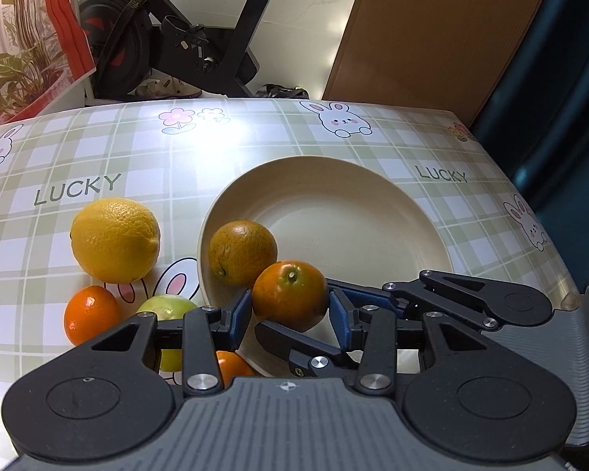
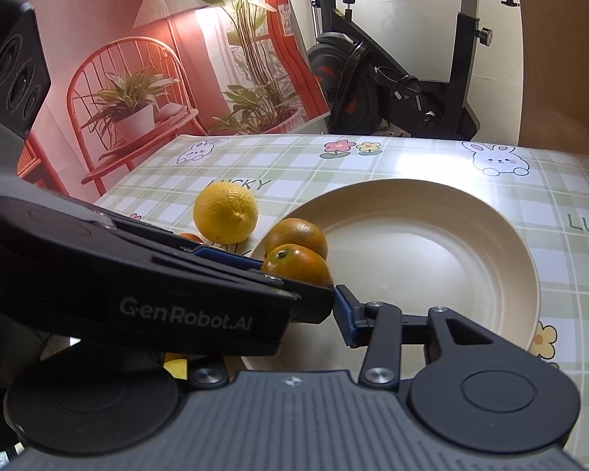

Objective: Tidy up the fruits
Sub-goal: 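Lower the tangerine onto the white plate and open the left tool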

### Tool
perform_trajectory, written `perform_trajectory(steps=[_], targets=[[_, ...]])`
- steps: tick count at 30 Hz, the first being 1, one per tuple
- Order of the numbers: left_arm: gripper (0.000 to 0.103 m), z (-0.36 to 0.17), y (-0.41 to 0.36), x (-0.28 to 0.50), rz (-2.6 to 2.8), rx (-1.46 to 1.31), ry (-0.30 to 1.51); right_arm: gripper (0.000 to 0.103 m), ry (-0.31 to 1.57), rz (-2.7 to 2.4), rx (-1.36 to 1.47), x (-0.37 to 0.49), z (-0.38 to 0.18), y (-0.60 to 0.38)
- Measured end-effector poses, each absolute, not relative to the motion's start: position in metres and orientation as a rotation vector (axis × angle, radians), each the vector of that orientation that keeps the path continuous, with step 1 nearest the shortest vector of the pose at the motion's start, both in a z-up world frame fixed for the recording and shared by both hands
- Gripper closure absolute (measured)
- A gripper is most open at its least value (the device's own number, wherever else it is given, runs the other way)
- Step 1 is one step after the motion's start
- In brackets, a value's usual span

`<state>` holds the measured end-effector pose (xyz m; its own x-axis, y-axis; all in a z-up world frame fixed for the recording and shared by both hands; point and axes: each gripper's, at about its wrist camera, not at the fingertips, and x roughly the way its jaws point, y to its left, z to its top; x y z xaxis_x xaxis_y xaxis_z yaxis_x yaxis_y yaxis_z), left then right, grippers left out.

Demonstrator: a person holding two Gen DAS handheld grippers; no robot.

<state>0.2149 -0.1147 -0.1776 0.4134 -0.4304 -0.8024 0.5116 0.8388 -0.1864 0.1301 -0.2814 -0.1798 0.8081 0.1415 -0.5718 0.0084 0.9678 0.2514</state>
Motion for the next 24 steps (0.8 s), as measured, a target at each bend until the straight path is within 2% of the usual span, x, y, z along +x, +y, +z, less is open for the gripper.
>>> perform_trajectory(steps=[24], targets=[[0.056, -0.18, -0.109, 0.235, -0.534, 0.029, 0.949, 0.056, 0.627, 0.049, 0.249, 0.159, -0.187, -0.279]])
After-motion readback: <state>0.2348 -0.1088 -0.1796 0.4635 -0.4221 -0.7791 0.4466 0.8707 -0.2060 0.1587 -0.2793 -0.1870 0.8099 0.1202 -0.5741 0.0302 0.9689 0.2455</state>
